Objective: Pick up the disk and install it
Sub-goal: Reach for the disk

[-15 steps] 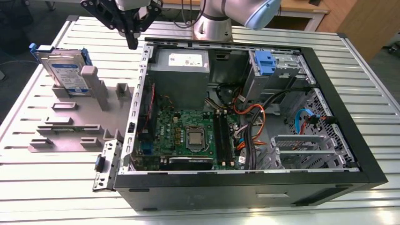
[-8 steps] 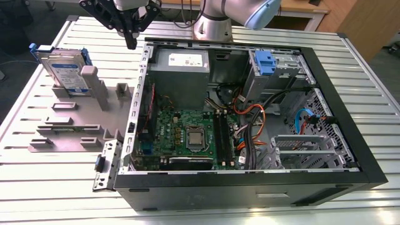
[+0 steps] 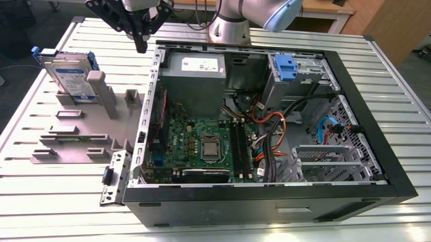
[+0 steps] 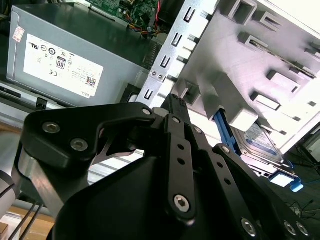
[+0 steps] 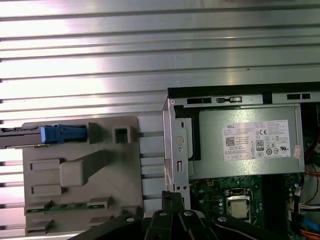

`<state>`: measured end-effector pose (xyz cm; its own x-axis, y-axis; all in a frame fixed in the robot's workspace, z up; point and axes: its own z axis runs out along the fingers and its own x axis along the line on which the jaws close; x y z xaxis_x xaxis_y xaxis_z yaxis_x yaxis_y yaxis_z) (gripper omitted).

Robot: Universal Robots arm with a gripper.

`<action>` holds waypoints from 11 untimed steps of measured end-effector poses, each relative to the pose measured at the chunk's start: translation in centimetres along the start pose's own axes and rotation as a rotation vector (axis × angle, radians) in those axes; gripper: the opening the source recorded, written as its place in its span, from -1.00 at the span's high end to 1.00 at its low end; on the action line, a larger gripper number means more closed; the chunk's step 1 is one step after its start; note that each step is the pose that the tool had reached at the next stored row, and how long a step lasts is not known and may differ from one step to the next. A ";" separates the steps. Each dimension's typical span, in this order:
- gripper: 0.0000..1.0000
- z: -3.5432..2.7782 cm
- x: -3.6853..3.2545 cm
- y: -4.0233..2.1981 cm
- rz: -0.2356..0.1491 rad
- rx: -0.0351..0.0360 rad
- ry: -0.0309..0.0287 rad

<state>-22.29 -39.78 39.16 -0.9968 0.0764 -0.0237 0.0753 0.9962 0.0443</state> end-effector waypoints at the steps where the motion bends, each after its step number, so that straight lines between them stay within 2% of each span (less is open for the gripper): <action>1: 0.79 0.00 0.05 0.00 0.000 0.0000 0.0000; 5: 0.79 0.00 0.47 0.13 0.000 0.0000 0.0000; 11: 0.79 0.05 2.01 1.06 0.000 0.0001 0.0001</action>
<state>-24.21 -38.56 39.10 -0.9968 0.0761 -0.0236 0.0750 0.9962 0.0442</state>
